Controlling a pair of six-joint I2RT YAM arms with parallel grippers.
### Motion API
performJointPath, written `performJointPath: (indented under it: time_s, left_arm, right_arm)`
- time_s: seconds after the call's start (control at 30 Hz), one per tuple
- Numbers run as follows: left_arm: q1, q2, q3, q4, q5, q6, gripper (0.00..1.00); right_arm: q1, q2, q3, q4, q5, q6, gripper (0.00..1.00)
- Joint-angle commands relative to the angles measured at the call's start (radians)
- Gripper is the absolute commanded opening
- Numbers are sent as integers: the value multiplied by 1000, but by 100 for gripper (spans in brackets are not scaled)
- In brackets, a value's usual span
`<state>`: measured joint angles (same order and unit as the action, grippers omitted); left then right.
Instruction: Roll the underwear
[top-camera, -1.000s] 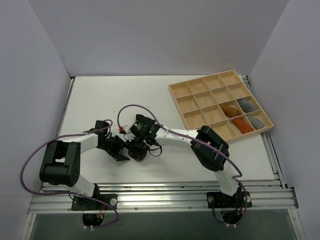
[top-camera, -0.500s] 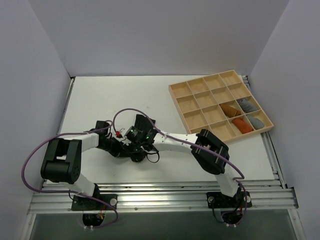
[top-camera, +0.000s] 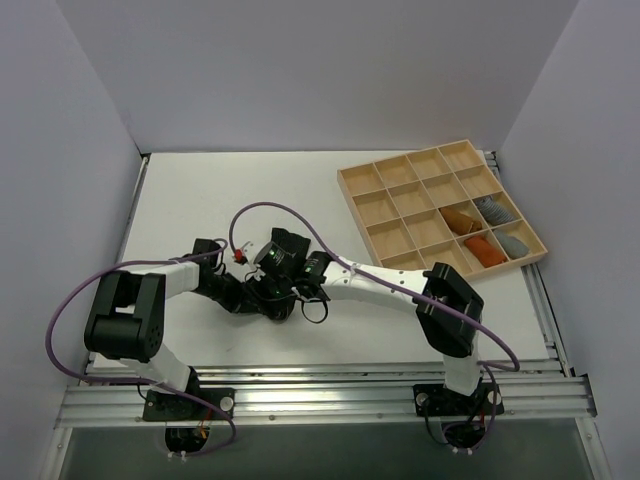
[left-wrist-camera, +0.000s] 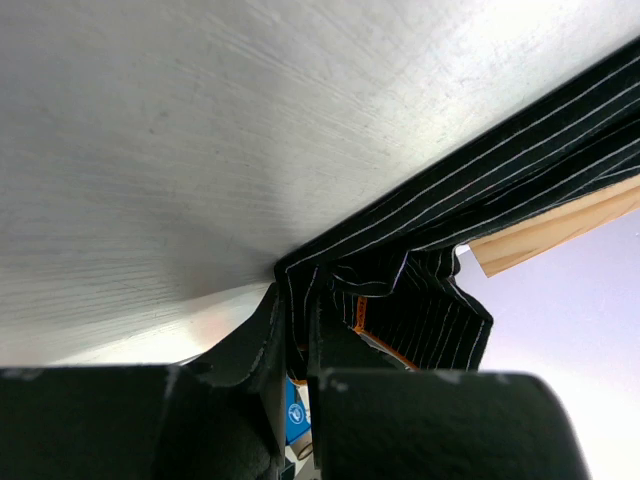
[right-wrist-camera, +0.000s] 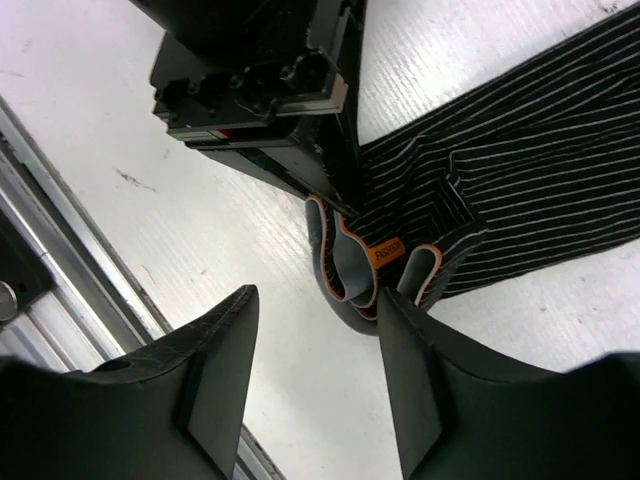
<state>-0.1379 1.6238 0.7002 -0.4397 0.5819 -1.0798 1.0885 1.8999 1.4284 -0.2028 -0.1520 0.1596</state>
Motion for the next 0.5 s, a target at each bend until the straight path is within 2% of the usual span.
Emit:
performJointPath:
  time_s: [0.0, 0.23, 0.47]
  left_arm:
    - [-3, 15, 28, -13, -17, 20, 2]
    - [-3, 16, 35, -28, -14, 32, 2]
    - [-3, 21, 39, -28, -11, 34, 2]
  right_arm:
    - [10, -18, 15, -34, 69, -20, 48]
    - [-22, -5, 24, -17, 213, -2, 52]
    - [-24, 34, 7, -9, 212, 1, 51]
